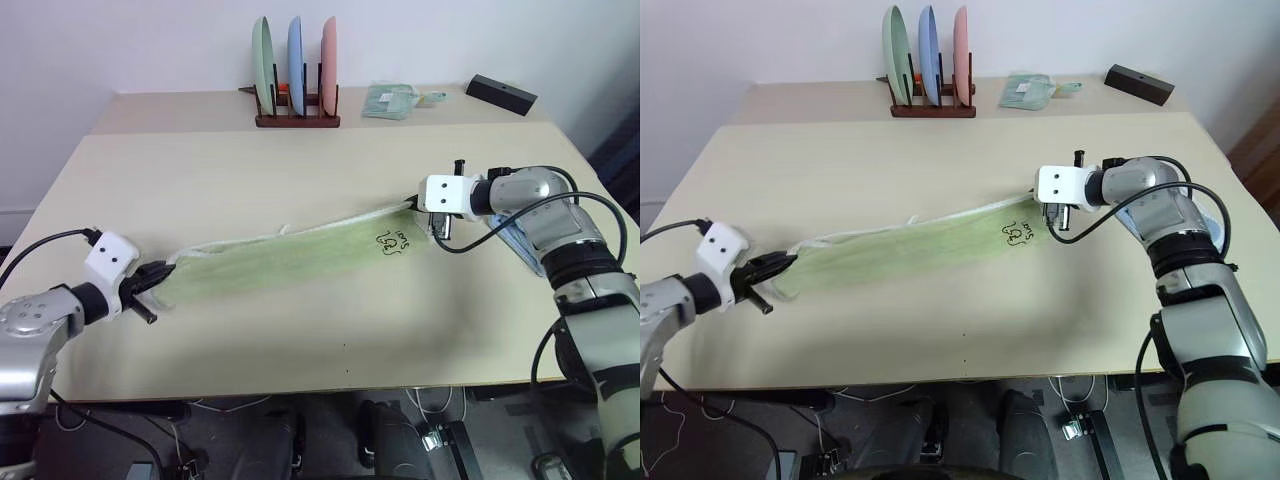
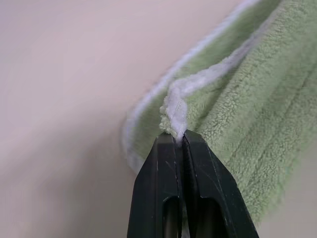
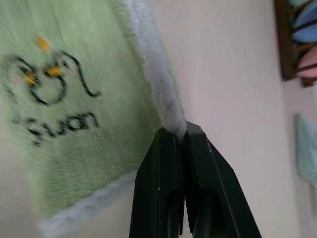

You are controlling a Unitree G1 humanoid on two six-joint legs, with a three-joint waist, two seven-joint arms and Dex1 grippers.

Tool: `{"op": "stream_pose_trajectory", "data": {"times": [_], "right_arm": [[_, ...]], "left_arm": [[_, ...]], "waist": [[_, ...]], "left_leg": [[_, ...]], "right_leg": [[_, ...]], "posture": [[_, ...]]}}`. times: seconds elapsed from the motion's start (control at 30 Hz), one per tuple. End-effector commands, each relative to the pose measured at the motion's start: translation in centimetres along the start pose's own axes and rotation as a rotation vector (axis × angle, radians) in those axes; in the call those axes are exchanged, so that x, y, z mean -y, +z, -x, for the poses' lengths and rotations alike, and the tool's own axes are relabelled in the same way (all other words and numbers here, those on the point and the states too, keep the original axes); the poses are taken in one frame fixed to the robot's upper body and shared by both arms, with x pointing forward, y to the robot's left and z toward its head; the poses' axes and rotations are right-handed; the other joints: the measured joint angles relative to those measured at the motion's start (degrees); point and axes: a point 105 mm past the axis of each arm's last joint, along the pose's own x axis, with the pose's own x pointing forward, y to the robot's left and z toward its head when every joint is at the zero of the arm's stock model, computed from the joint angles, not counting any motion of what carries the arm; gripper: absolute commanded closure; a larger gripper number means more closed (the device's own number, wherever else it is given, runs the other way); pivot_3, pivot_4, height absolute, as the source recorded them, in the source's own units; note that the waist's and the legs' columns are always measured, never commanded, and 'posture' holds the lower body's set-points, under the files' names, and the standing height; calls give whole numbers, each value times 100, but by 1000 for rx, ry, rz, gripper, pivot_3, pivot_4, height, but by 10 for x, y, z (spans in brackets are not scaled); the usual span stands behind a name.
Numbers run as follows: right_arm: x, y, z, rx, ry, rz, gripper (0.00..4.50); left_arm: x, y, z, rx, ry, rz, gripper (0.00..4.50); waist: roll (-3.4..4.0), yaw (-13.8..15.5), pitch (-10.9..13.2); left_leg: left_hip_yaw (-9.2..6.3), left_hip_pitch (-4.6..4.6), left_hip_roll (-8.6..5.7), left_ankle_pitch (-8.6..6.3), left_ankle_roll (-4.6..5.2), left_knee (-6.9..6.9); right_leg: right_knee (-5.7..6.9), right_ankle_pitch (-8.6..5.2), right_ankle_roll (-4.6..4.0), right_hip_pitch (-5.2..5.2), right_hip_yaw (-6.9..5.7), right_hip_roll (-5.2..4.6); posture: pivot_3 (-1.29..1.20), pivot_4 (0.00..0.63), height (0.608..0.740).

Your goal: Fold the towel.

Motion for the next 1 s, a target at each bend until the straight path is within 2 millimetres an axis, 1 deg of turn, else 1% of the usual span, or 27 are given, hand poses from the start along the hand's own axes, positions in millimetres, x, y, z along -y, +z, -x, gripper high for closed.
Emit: {"op": "stream_pose_trajectory", "data": {"times": [0.03, 0.27, 0.37, 0.47, 0.57, 0.7, 0.77, 0.8, 0.9, 0.93, 0.97, 1.0], "right_arm": [[12, -4, 7, -23, -40, 23, 4471], [8, -11, 12, -27, -47, 5, 4471], [8, -13, 14, -27, -53, -9, 4471], [3, -17, 14, -34, -58, -11, 4471], [0, -15, 8, -24, -62, -15, 4471], [-2, -15, 5, -29, -76, -4, 4471], [1, -16, 3, -28, -99, -37, 4471], [3, -15, 3, -29, -113, -33, 4210], [10, -16, 9, -48, -159, 1, 3182], [12, -18, 13, -57, -175, 6, 2659], [13, -19, 16, -65, -186, 11, 2197], [14, -21, 18, -70, -194, 14, 2197]], "left_arm": [[-11, 10, -7, 34, 52, -44, 4500], [-16, 25, -24, 84, 60, -63, 4500], [-16, 27, -27, 86, 45, -60, 4500], [-16, 18, -30, 40, 33, -81, 4500], [-20, 10, -29, 3, 49, -83, 4500], [-21, 6, -29, -9, 57, -78, 4500], [-20, 0, -30, -27, 59, -46, 4500], [-25, -2, -31, -33, 107, -57, 4189], [-41, 1, -33, -2, 245, -85, 3116], [-41, 6, -33, 40, 259, -44, 2611], [-39, 11, -33, 78, 266, -18, 2602], [-38, 14, -32, 104, 270, -2, 2602]], "waist": [[0, -30, 0], [0, -141, 0], [0, -143, 0], [0, -136, 0], [0, -119, 0], [0, -125, 0], [0, -127, 0], [1, -128, 0], [1, -113, 0], [0, -104, 0], [0, -101, 0], [0, -99, 0]], "left_leg": [[0, 0, 1, 0, 0, 0], [1, 1, 2, 1, -1, -3], [3, 1, 2, 1, -3, -4], [3, 1, 2, 1, -3, -4], [3, 1, 1, 1, -2, -3], [3, 1, 2, 1, -2, -2], [3, 1, 2, 1, -2, -2], [3, 1, 2, 1, -2, -2], [3, 1, 1, 2, -3, -2], [3, 1, 1, 2, -3, -2], [3, 1, -1, 2, -3, -2], [3, 1, -3, 1, -2, 1]], "right_leg": [[0, 0, 0, 0, 0, 0], [6, 0, 1, -5, 1, 1], [8, 0, 1, -8, 2, 1], [8, 0, 1, -7, 3, 0], [9, 0, 1, -7, 3, 0], [10, 0, 1, -8, 3, 0], [10, 0, 1, -8, 3, 0], [10, 0, 1, -8, 3, 0], [16, 0, 1, -10, 4, 0], [18, 0, 1, -10, 4, -1], [37, 0, 1, -11, 4, -3], [43, 0, 2, -12, 4, -7]], "posture": [[0, 150, 740], [0, 150, 740], [0, 150, 740], [0, 150, 740], [0, 150, 740], [0, 150, 740], [0, 150, 740], [0, 150, 740], [0, 150, 740], [0, 150, 740], [0, 150, 740], [0, 150, 740]]}}
